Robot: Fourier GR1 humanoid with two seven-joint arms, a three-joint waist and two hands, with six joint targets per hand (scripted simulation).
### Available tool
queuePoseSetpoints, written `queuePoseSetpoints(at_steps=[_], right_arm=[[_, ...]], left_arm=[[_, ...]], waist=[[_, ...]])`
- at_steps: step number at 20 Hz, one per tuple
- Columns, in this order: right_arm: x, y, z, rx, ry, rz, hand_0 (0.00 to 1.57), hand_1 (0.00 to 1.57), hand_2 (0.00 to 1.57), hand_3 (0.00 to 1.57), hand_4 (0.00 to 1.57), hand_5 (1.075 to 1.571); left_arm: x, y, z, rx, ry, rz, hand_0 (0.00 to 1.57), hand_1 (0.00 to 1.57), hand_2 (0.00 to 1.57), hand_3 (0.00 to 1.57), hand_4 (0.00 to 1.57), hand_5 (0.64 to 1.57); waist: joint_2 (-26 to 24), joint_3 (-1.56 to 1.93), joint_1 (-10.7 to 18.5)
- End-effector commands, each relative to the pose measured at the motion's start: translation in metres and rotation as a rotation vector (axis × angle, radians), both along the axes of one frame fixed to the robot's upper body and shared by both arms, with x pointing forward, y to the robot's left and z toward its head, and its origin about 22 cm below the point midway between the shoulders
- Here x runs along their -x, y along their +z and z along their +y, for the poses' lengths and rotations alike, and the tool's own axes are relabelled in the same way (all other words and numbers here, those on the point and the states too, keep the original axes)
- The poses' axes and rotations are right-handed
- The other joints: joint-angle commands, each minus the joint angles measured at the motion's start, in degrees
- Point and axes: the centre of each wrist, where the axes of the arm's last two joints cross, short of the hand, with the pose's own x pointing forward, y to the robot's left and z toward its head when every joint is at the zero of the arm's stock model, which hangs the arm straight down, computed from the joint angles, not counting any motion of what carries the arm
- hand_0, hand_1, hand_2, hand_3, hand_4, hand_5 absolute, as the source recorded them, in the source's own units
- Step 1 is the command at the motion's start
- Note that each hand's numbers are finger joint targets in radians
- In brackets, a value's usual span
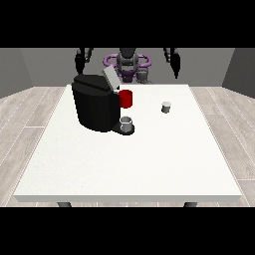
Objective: Insert the coffee pod into the coffee machine and close the lid
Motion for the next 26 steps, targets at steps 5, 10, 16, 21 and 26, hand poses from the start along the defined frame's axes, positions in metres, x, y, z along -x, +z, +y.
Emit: queuePoseSetpoints(at_steps=[5,10,16,21,26], right_arm=[[-0.011,-0.006,-0.004,0.002,-0.041,0.001,0.00,0.00,0.00,0.00,0.00,1.571],[-0.008,-0.005,0.005,0.138,-0.109,-0.080,0.00,0.00,0.00,0.00,0.00,1.571],[-0.014,0.000,0.041,0.141,-0.054,-0.150,0.00,0.00,0.00,0.00,0.00,1.571],[-0.026,0.016,0.045,0.160,-0.021,-0.175,0.00,0.00,0.00,0.00,0.00,1.571],[-0.037,0.023,0.067,0.128,-0.034,-0.186,0.00,0.00,0.00,0.00,0.00,1.571]], left_arm=[[-0.007,0.022,0.017,-0.212,-0.234,-0.106,0.00,0.00,0.00,0.00,0.00,1.571],[-0.020,0.027,0.049,-0.396,-0.231,-0.115,0.00,0.00,0.00,0.00,0.00,1.571],[-0.055,0.050,0.085,-0.512,-0.194,-0.035,0.00,0.00,0.00,0.00,0.00,1.571],[-0.075,0.072,0.117,-0.608,-0.214,0.006,0.00,0.00,0.00,0.00,0.00,1.571],[-0.089,0.056,0.109,-0.687,-0.219,0.049,0.00,0.00,0.00,0.00,0.00,1.571]], waist=[[1.2,0.08,1.0],[4.0,0.05,-3.2],[8.2,0.04,-7.8],[11.7,0.04,-9.5],[15.2,0.03,-9.7]])
